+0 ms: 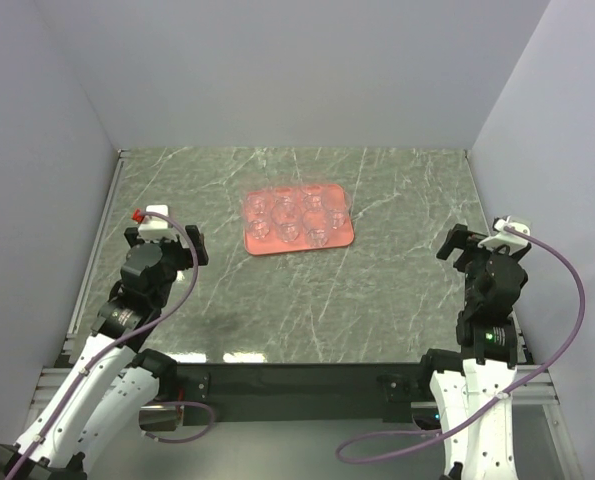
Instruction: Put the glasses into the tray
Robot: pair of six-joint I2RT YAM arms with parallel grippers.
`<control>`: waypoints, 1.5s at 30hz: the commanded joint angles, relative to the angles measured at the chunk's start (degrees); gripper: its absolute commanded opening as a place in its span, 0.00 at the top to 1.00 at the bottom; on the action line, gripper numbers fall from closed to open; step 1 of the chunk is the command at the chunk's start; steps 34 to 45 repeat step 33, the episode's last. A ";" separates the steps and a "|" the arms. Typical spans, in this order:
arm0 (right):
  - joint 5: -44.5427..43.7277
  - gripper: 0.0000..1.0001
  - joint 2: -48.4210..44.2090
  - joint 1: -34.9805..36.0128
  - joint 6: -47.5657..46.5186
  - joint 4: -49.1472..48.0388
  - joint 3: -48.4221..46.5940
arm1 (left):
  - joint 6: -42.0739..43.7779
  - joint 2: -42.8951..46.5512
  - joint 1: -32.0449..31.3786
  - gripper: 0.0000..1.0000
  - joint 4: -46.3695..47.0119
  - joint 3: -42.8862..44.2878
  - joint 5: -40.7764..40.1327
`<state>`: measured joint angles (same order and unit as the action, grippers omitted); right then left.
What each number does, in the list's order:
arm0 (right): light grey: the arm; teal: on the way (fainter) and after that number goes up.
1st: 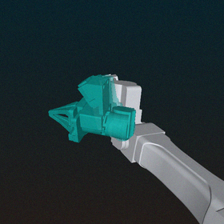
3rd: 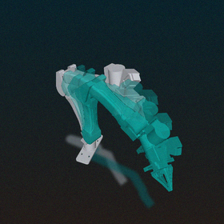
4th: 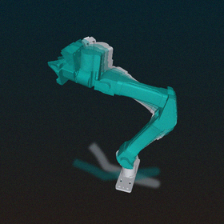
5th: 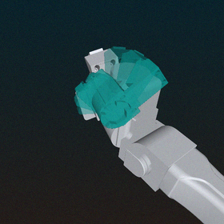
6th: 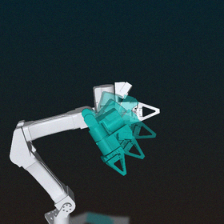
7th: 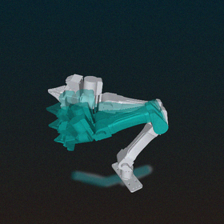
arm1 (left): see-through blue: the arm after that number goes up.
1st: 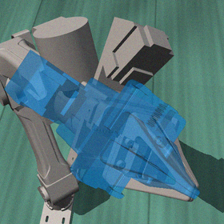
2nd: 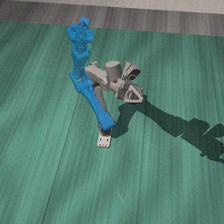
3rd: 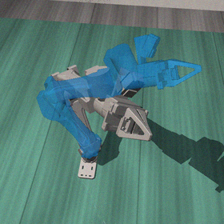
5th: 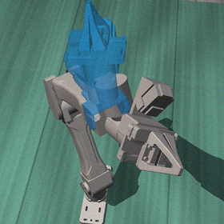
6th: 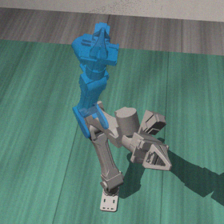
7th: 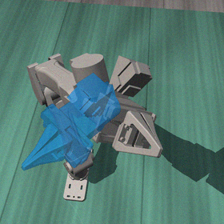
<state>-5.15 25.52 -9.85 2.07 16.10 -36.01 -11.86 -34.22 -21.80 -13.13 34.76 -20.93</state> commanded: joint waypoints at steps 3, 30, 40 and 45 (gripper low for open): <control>-1.71 0.00 0.15 -1.14 0.40 -2.65 0.06 | -0.01 0.29 0.18 0.01 3.11 -0.22 -0.26; -0.66 0.00 1.55 -5.27 0.66 -2.56 0.41 | -0.89 3.72 0.18 0.01 2.49 0.30 -0.52; -0.39 0.00 1.38 -5.62 0.75 -2.39 0.24 | -0.89 3.98 0.18 0.01 2.58 0.22 -0.43; -0.39 0.00 1.38 -5.62 0.75 -2.39 0.24 | -0.89 3.98 0.18 0.01 2.58 0.22 -0.43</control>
